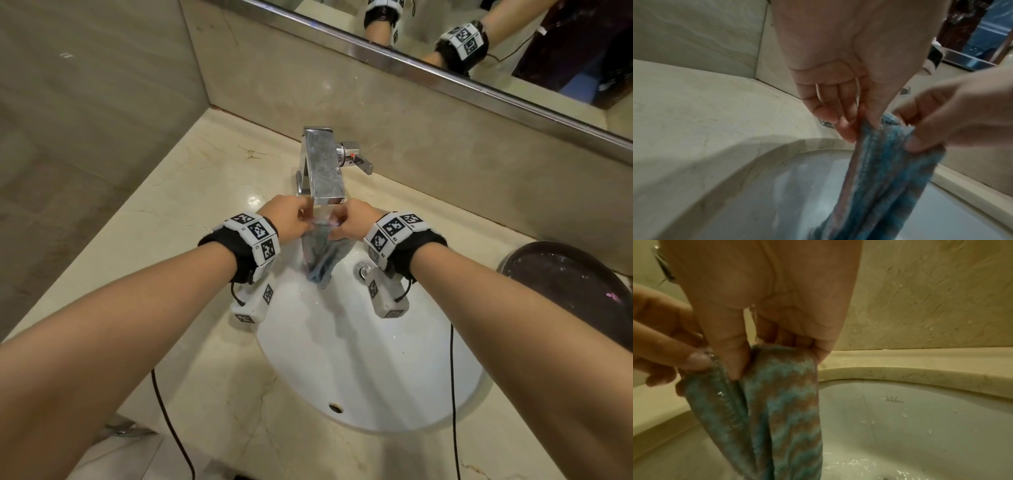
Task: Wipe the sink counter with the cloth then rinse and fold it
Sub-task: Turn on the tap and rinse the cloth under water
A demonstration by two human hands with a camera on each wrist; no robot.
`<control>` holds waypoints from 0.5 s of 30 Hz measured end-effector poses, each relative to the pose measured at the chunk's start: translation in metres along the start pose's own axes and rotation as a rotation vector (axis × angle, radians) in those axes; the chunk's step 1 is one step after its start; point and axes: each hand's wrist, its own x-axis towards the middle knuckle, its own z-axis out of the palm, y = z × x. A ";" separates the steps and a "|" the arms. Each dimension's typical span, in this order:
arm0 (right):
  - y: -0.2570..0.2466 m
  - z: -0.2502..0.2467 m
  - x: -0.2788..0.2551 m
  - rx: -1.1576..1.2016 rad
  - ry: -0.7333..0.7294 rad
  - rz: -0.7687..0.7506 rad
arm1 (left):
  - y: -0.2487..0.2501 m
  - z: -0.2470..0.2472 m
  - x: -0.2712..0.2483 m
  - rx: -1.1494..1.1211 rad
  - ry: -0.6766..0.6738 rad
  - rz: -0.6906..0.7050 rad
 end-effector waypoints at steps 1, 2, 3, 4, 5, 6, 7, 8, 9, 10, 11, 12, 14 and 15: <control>0.001 0.000 0.000 -0.044 -0.030 0.025 | 0.000 -0.001 0.000 -0.051 0.026 -0.003; 0.002 0.000 0.001 -0.089 -0.059 0.041 | 0.003 -0.003 0.000 -0.106 0.044 -0.009; 0.002 0.000 0.002 -0.126 -0.082 0.048 | 0.006 -0.004 -0.001 -0.159 0.062 0.001; 0.003 0.002 0.003 -0.145 -0.099 0.051 | 0.010 -0.006 -0.001 -0.197 0.066 0.001; 0.003 0.002 0.004 -0.147 -0.110 0.055 | 0.013 -0.006 -0.001 -0.222 0.073 0.010; 0.005 0.003 0.005 -0.152 -0.110 0.065 | 0.013 -0.006 -0.001 -0.242 0.065 0.003; 0.007 0.003 0.006 -0.161 -0.105 0.076 | 0.012 -0.005 -0.002 -0.262 0.062 0.001; 0.009 0.003 0.006 -0.152 -0.100 0.085 | 0.009 -0.005 -0.002 -0.277 0.045 -0.026; 0.010 0.003 0.005 -0.142 -0.106 0.100 | 0.005 -0.003 -0.002 -0.275 0.034 -0.034; 0.012 0.003 0.004 -0.136 -0.111 0.108 | 0.001 -0.001 -0.003 -0.249 0.021 -0.060; 0.014 0.003 0.002 -0.143 -0.093 0.106 | -0.003 0.001 -0.004 -0.219 0.017 -0.071; 0.015 0.002 0.001 -0.153 -0.069 0.094 | -0.007 0.003 -0.005 -0.197 0.011 -0.097; 0.014 0.002 -0.002 -0.085 -0.013 0.058 | -0.011 0.006 -0.006 -0.166 0.014 -0.127; 0.013 0.002 -0.003 -0.021 0.007 0.042 | -0.013 0.007 -0.006 -0.158 0.029 -0.133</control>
